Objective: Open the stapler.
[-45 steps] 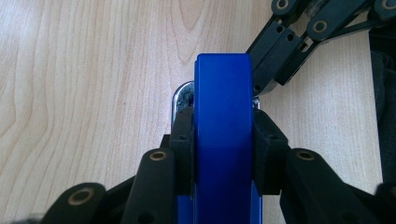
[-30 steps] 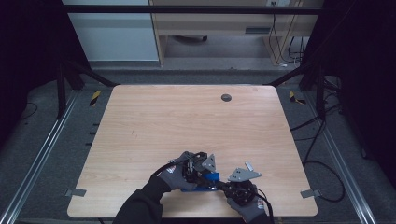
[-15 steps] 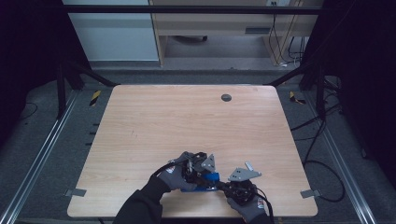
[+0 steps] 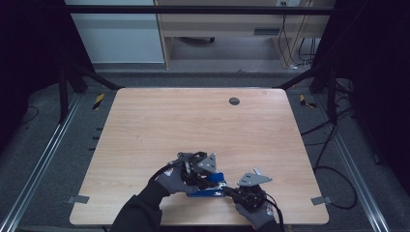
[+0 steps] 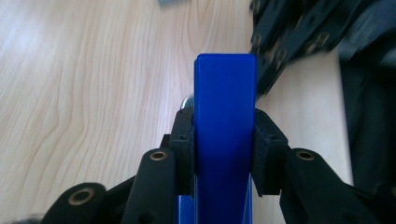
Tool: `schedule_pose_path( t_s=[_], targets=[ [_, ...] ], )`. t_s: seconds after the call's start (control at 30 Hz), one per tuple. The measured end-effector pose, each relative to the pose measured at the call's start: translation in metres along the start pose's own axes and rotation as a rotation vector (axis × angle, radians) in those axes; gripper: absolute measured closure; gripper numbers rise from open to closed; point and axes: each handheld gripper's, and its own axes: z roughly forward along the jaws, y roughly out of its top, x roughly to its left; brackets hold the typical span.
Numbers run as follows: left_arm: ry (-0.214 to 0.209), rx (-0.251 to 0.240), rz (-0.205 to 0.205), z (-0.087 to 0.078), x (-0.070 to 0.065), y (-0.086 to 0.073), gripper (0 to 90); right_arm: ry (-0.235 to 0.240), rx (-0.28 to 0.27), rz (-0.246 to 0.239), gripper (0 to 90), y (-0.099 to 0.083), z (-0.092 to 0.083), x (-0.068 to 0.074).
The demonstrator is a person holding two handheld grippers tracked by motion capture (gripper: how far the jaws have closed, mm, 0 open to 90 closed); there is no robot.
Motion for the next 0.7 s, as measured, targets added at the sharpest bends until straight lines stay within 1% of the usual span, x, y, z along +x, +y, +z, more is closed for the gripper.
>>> schedule_pose_path(
  t_s=[0.03, 0.07, 0.1, 0.17, 0.23, 0.27, 0.43, 0.6, 0.7],
  targets=[
    [-0.001, 0.000, 0.001, 0.002, 0.000, -0.001, 66.1, -0.011, -0.002, -0.018, 90.0, 0.000, 0.000, 0.002],
    [0.001, -0.003, -0.003, 0.004, 0.000, -0.002, 66.0, -0.013, -0.001, -0.022, 90.0, 0.000, 0.000, 0.003],
    [-0.003, -0.007, -0.014, 0.006, 0.002, -0.007, 66.0, -0.010, 0.001, -0.016, 90.0, 0.000, 0.001, 0.003],
    [-0.006, -0.027, -0.022, 0.005, 0.003, -0.009, 66.0, -0.009, -0.001, -0.014, 90.0, 0.000, 0.001, 0.003],
    [-0.006, -0.023, -0.023, 0.004, 0.003, -0.008, 66.0, -0.008, -0.003, -0.016, 90.0, 0.001, 0.002, 0.003],
    [-0.009, -0.014, -0.023, 0.005, 0.003, -0.007, 66.0, -0.008, -0.005, -0.016, 90.0, 0.001, 0.002, 0.002],
    [0.013, -0.010, -0.023, 0.009, 0.000, -0.007, 65.7, -0.016, -0.010, -0.033, 90.0, 0.000, 0.002, 0.003],
    [0.028, -0.010, -0.035, 0.013, -0.001, -0.007, 65.3, -0.008, -0.003, -0.032, 90.0, 0.001, 0.002, 0.002],
    [0.036, -0.003, -0.035, 0.015, -0.002, -0.007, 65.1, -0.004, -0.005, -0.027, 90.0, 0.001, 0.001, 0.002]
  ],
)
